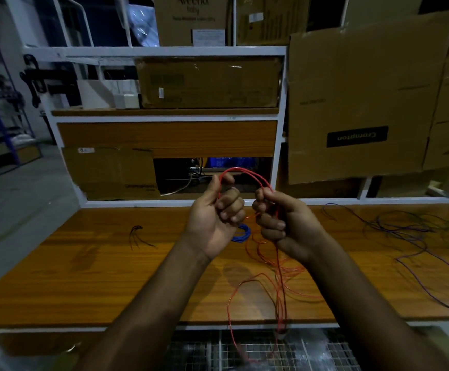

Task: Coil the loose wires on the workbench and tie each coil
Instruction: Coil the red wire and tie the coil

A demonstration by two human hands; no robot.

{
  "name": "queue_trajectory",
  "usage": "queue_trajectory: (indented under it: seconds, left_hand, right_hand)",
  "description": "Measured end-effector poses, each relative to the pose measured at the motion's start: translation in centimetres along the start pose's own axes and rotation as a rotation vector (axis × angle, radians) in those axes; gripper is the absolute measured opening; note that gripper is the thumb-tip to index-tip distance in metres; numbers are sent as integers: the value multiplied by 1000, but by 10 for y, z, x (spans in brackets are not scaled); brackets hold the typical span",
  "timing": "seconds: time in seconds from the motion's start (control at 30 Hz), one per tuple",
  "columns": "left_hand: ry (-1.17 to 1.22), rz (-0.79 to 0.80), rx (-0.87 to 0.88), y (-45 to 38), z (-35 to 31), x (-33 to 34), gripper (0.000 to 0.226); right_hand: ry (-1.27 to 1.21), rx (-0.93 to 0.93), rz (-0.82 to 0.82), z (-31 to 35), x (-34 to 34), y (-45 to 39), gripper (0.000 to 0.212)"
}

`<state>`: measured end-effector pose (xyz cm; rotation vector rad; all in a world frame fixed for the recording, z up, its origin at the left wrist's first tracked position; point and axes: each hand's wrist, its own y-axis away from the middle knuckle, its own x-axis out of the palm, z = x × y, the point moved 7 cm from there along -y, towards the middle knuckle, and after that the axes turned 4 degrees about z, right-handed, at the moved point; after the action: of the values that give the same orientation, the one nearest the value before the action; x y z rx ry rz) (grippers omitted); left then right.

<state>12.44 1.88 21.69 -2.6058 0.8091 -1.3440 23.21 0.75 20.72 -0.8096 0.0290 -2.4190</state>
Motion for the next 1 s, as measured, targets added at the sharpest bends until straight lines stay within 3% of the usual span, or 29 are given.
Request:
queue_trajectory:
  seconds: [0.07,0.17,0.23,0.33,0.4,0.47,0.57,0.63,0.73,0.87,1.0]
  left_hand:
    - [41,-21,27,-2,-3,-4,40]
    - [86,-54,67,-4,-16,-9,39]
    - [78,-92,94,-6,-29,-13,38]
    - [53,-155,120,-8,-40,-20,41]
    - [39,-187,122,-8,-41,-24,41]
    - [37,-208,116,-8,-39,-26,40]
    - [12,-239,108,-10,-33,-26,39]
    - [-42,-266,115,-11,-32,-26,38]
    - [-92,-301,113,-13,-30,-32,38]
    - [-157,-319,99,-14,-24,-35,37]
    - [-264,-306,88,-13,-17,-31,35]
  right_hand:
    - [162,34,15,-6,-7,3,15]
    - [575,126,-103,-15,-37,14,37]
    - [494,184,-84,-28,-58,26,46]
    - [117,127,-89,-37,-79,43,51]
    - [86,34,-266,-36,-88,49,48]
    - [205,-30,-533,-36,-95,56,30]
    - [654,-77,-792,-30,-86,66,9]
    - [1129,22,-729,-27,-61,63,8]
    - [1645,198,-421,-30,-16,57,11]
    - [1841,115,-171,-14,37,52,10]
    - [1823,-157,-154,13,60,36,17]
